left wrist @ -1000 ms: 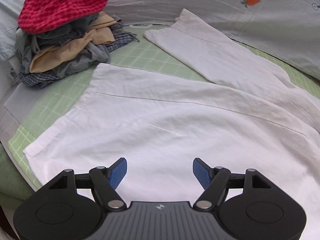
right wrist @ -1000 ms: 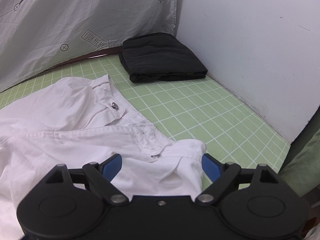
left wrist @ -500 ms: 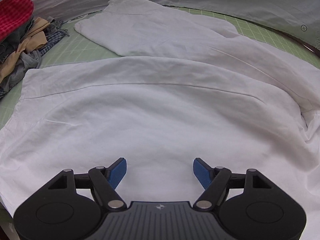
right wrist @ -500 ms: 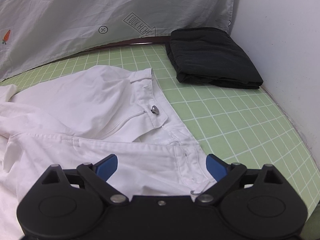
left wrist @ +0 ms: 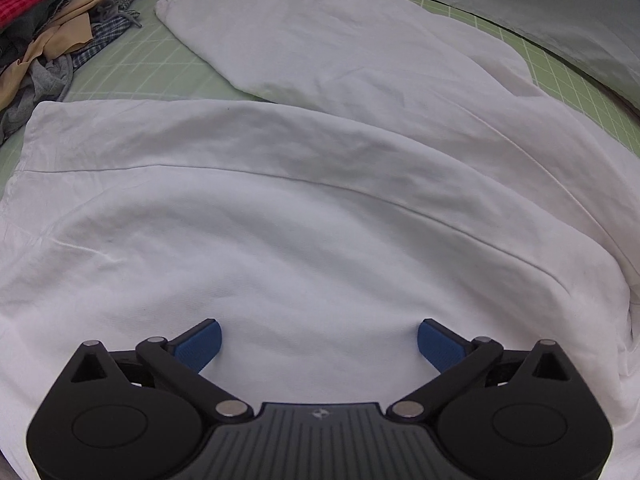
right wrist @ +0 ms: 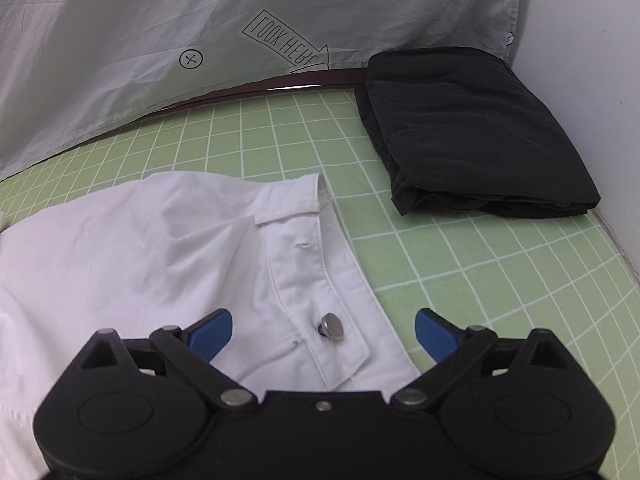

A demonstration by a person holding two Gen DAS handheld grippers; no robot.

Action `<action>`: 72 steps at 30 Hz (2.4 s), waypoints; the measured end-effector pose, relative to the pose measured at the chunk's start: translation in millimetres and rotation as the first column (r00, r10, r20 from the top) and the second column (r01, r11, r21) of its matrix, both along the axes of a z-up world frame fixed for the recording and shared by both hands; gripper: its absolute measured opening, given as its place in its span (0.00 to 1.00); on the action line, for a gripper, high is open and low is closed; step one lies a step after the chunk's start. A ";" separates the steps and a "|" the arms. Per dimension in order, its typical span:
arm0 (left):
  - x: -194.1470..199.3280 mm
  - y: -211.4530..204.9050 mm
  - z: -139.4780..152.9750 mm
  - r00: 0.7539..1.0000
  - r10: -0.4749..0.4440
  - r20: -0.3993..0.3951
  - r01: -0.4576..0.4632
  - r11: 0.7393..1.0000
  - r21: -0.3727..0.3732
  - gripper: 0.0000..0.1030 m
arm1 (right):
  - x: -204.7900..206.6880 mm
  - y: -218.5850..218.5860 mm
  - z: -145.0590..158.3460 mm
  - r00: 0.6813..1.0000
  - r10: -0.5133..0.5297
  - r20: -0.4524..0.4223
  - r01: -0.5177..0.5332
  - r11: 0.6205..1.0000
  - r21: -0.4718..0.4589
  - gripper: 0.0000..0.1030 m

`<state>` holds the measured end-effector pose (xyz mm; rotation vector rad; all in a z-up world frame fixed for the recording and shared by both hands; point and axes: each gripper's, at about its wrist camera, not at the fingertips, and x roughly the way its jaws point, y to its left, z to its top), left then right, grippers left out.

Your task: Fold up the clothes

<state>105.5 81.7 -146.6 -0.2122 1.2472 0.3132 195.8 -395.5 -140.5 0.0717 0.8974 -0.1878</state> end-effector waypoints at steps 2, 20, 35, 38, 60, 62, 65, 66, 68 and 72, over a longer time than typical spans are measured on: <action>3.7 0.0 0.3 1.000 0.004 -0.008 -0.004 1.000 -0.003 1.00 | 13.3 0.3 -3.4 1.000 0.021 0.007 -0.021 1.000 0.017 0.96; 10.7 -0.2 2.7 0.998 0.058 -0.022 -0.058 0.998 -0.009 1.00 | 80.2 -10.4 -17.9 0.984 0.176 0.029 -0.178 0.980 0.092 0.64; 2.8 -6.9 6.6 0.998 0.061 0.016 -0.061 0.998 0.005 1.00 | 91.3 -49.4 -6.7 0.998 -0.035 0.055 0.040 0.995 -0.093 0.22; -0.2 -7.9 5.1 0.998 0.056 0.033 -0.057 0.998 0.011 1.00 | 86.4 -35.8 -2.0 0.999 -0.011 0.048 0.019 0.987 -0.158 0.34; -29.4 71.2 51.0 0.987 -0.090 0.133 0.083 0.995 0.058 1.00 | -68.8 139.8 7.3 0.990 -0.135 -0.048 0.137 0.990 0.043 0.99; -26.0 93.7 56.7 0.985 -0.080 0.151 0.072 0.996 0.056 1.00 | -73.5 148.7 5.0 0.984 -0.171 -0.055 0.173 0.984 0.048 0.99; -14.4 126.1 60.5 0.981 -0.069 0.184 0.061 0.997 0.048 1.00 | -76.8 159.8 1.9 0.973 -0.227 -0.051 0.230 0.972 0.051 0.99; -8.6 136.7 59.9 0.979 -0.062 0.195 0.054 0.998 0.044 1.00 | -77.0 163.1 0.6 0.967 -0.251 -0.047 0.253 0.966 0.058 0.99; 5.2 160.0 57.6 0.976 -0.039 0.213 0.033 0.999 0.034 1.00 | -74.0 166.8 -2.5 0.954 -0.296 -0.041 0.298 0.952 0.074 0.99; 37.1 204.2 54.7 0.968 -0.007 0.251 0.001 1.000 0.025 0.99 | -59.6 174.6 -7.8 0.916 -0.401 -0.025 0.402 0.912 0.081 0.99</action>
